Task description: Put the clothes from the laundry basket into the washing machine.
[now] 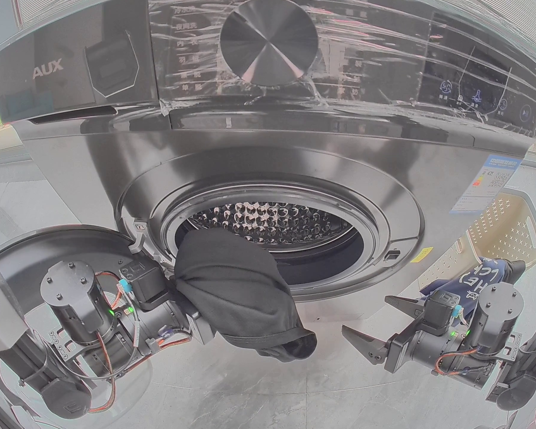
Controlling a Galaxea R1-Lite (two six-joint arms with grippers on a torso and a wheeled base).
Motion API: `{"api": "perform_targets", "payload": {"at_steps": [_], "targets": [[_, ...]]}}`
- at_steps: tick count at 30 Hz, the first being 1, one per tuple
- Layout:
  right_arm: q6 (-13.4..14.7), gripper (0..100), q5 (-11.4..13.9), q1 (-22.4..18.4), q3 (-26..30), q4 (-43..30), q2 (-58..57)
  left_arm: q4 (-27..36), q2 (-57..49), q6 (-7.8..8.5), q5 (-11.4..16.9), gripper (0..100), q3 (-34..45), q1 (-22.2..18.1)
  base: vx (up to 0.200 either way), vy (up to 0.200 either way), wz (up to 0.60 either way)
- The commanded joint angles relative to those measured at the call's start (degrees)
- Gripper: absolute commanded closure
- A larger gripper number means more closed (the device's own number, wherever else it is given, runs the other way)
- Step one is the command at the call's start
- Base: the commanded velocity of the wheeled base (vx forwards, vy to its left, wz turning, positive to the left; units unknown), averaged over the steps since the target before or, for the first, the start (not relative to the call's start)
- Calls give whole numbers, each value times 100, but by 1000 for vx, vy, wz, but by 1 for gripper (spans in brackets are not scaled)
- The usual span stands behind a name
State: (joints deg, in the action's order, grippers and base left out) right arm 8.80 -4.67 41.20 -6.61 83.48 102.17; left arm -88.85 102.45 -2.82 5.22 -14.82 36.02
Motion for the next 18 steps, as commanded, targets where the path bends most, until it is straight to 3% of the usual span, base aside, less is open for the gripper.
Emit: {"api": "perform_targets", "payload": {"at_steps": [1,8,11,18], "targets": [[8,0,-8,81,19,1,-22,-1,65,-8,-3,100,-12,45,0,0,0],[8,0,1,98,63,1,-13,-1,144,-105,-12,100,94,98,0,0,0],[16,0,-16,169,63,1,-66,-1,240,-211,-65,100,67,335,0,0,0],[-19,0,1,336,195,1,-189,-1,970,-167,-91,100,-768,449,0,0,0]]}}
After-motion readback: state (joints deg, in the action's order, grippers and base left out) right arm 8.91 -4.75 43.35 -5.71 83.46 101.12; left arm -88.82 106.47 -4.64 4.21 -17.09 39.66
